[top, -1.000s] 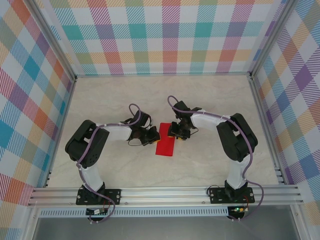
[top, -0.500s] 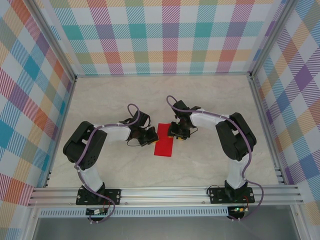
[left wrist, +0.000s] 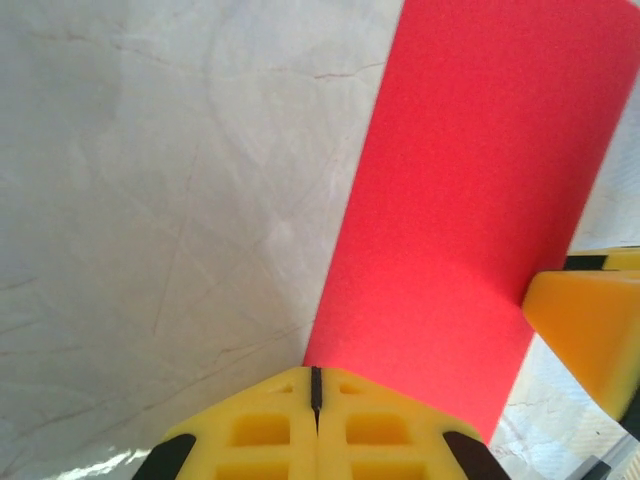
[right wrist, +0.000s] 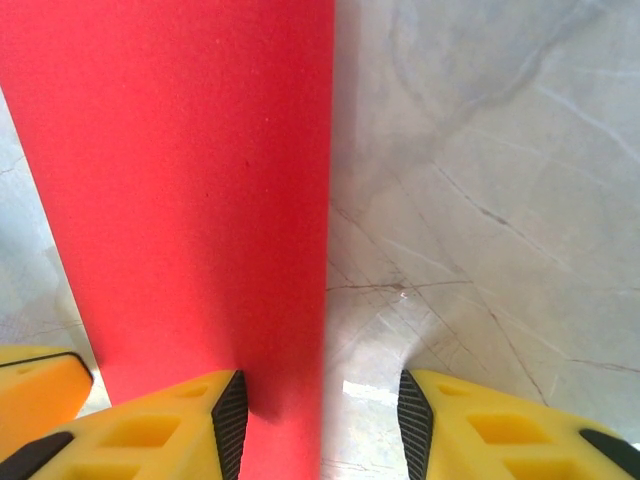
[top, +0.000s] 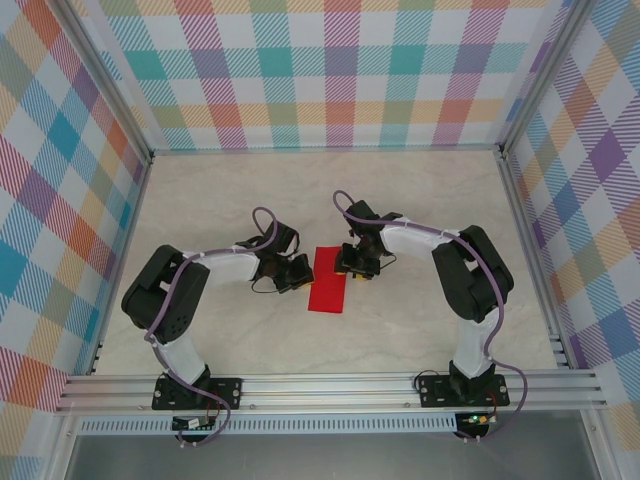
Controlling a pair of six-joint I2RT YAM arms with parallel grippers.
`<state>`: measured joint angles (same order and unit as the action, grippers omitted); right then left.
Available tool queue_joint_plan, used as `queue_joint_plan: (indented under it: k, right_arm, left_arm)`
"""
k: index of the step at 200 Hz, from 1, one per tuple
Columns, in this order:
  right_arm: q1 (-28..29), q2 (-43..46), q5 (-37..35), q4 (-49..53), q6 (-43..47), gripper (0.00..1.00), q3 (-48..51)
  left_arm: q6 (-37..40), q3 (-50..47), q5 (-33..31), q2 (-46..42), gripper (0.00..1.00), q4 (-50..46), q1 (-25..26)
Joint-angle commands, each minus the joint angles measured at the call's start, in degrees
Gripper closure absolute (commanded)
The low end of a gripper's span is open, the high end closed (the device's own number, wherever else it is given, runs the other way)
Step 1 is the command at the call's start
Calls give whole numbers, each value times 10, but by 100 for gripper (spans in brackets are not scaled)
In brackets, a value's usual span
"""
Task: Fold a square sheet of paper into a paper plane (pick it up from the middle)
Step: Fold the square sheet of paper in half at the center of the table, then hold the square sheet of paper at the center of the table.
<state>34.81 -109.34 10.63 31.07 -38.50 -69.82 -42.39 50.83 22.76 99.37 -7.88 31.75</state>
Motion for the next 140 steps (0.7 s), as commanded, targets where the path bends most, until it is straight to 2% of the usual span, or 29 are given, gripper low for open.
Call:
queue_joint_plan:
  k: [1, 79, 140]
  right_arm:
    - [9, -25, 35, -23, -3, 54, -2]
    - [9, -55, 9, -3, -19, 54, -11]
    - [9, -68, 5, 6, -24, 54, -15]
  left_arm:
    - [9, 12, -10, -29, 99, -18, 2]
    - [-17, 11, 28, -18, 99, 44, 2]
    - [-18, 18, 36, 16, 98, 53, 3]
